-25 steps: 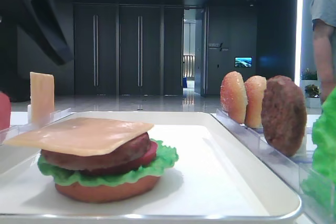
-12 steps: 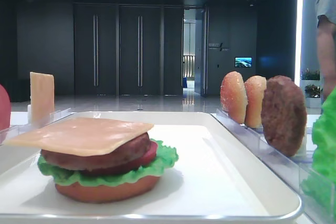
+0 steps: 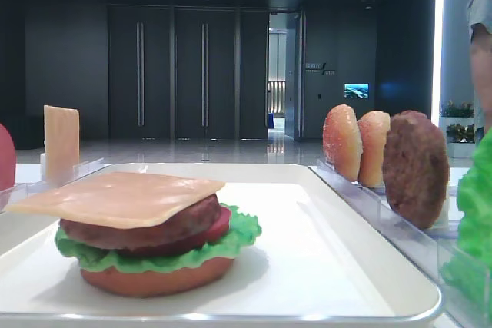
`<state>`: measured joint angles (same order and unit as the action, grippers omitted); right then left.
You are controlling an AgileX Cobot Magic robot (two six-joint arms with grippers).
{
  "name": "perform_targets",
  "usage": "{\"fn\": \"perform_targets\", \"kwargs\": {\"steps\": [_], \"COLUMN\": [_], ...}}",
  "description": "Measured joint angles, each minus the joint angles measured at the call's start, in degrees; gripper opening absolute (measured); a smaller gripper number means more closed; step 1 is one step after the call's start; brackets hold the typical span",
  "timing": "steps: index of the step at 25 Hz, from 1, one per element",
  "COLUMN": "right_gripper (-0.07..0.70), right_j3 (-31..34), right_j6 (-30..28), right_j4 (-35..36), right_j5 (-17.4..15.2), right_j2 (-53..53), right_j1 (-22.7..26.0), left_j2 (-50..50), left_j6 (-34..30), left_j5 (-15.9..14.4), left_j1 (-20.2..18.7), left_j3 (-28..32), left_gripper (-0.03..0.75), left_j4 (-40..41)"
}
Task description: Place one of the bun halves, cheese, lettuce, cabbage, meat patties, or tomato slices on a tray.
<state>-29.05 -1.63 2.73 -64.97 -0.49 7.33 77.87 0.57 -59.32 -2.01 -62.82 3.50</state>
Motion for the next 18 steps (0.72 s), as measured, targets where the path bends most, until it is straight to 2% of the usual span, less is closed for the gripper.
{"fn": "perform_targets", "kwargs": {"steps": [4,10,14,18], "right_gripper": [0.549,0.549,0.549,0.549], "right_j3": [0.0,0.0,0.0,0.0], "right_j6": [0.0,0.0,0.0,0.0], "right_j4": [0.0,0.0,0.0,0.0], "right_j5": [0.0,0.0,0.0,0.0], "right_j2": [0.0,0.0,0.0,0.0], "right_j1": [0.0,0.0,0.0,0.0], "left_j2": [0.0,-0.4,-5.1,-15.0], "left_j6": [2.2,3.4,3.5,3.3], "left_j5": [-3.5,-8.9,-10.0,-9.1], "left_j1": [4.4,5.2,5.2,5.2], "left_j3": [0.0,0.9,7.5,16.7], "left_gripper": [0.664,0.664,0.664,0.663], "left_j4": [2.3,3.3,1.7,0.4]}}
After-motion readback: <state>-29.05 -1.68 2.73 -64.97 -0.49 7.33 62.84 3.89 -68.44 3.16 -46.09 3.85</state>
